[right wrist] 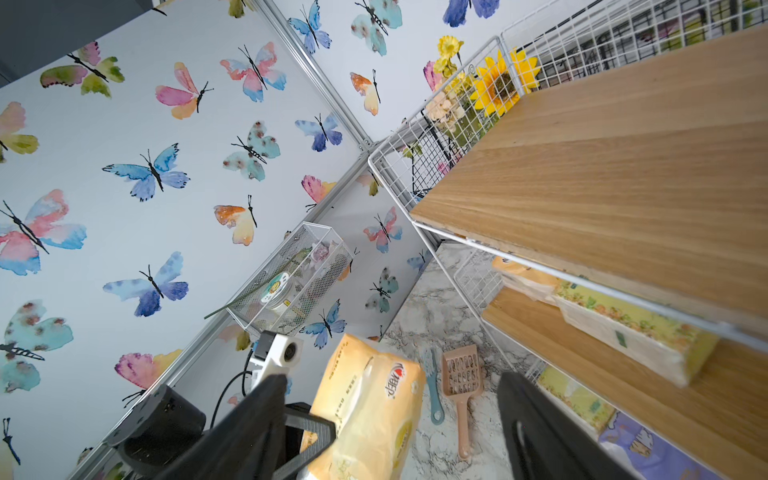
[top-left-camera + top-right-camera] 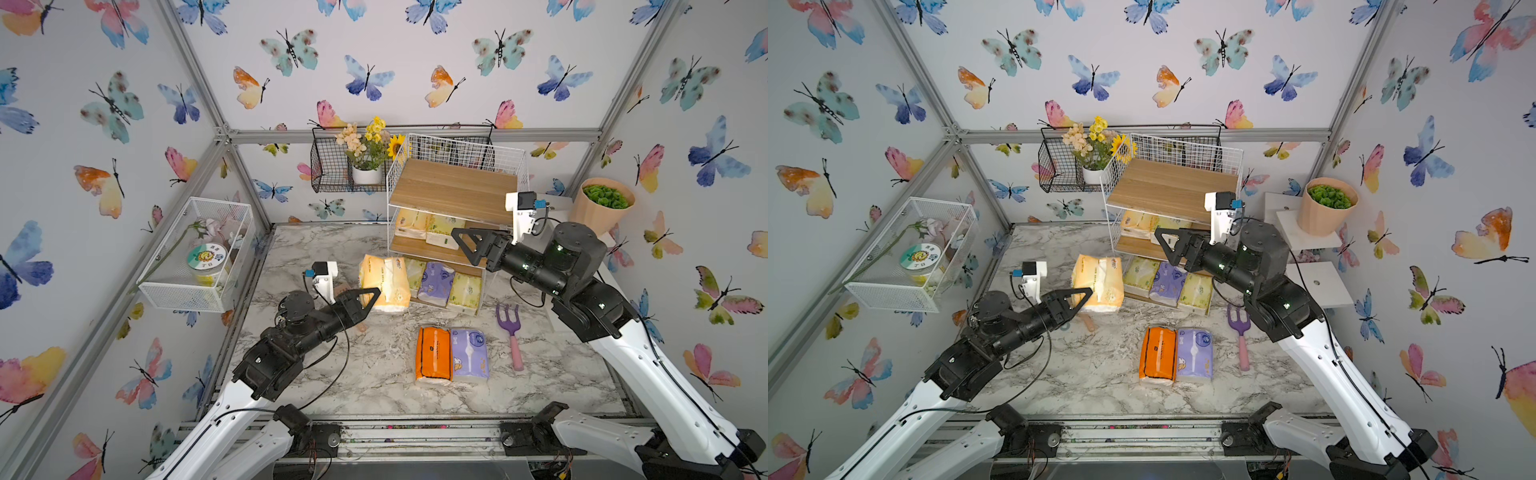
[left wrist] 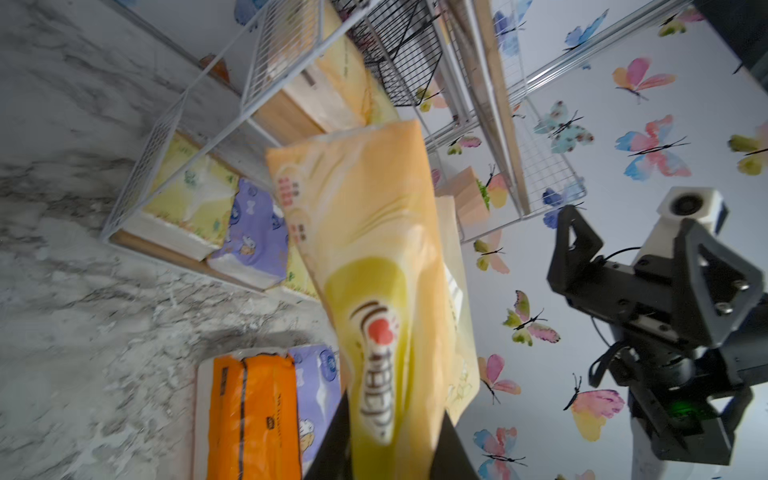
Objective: Remove the tissue boxes from the shelf
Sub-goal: Place the box of tissues at the center of the board.
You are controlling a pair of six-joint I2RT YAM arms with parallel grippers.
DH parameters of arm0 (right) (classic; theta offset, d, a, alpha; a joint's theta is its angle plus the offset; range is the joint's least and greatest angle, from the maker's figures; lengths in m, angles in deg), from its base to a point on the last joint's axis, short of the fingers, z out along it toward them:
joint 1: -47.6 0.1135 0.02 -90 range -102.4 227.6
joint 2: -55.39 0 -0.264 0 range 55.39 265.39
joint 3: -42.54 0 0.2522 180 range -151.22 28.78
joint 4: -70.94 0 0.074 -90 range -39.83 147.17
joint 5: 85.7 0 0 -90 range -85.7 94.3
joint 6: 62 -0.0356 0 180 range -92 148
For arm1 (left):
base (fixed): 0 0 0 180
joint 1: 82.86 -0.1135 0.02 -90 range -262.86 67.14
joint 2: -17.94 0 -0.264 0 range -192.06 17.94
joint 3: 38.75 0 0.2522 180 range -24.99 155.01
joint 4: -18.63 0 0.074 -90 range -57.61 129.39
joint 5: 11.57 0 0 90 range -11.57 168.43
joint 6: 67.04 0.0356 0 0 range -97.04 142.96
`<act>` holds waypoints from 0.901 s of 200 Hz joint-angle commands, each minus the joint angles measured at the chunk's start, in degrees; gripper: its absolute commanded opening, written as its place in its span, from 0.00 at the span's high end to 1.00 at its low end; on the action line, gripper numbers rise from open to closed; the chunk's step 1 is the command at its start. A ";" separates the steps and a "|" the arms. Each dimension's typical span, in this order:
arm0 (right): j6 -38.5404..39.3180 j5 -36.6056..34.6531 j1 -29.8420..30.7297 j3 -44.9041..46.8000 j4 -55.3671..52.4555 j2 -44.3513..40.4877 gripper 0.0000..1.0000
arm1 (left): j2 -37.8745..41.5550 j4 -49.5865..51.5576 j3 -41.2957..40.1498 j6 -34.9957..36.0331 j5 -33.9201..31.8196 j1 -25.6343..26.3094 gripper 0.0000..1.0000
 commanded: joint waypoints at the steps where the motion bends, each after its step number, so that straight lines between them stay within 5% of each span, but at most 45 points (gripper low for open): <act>1: 1.00 0.90 0.06 0.82 2.03 -1.34 0.16 | 5.81 8.89 -4.87 2.24 1.26 -0.25 0.84; 59: -0.62 2.78 0.06 1.39 2.96 -0.42 0.17 | 9.93 4.07 -18.25 0.58 8.19 -0.26 0.84; 180: -1.02 3.55 0.06 1.39 0.81 -0.79 0.18 | -13.45 -25.65 -30.53 2.48 15.25 1.61 0.78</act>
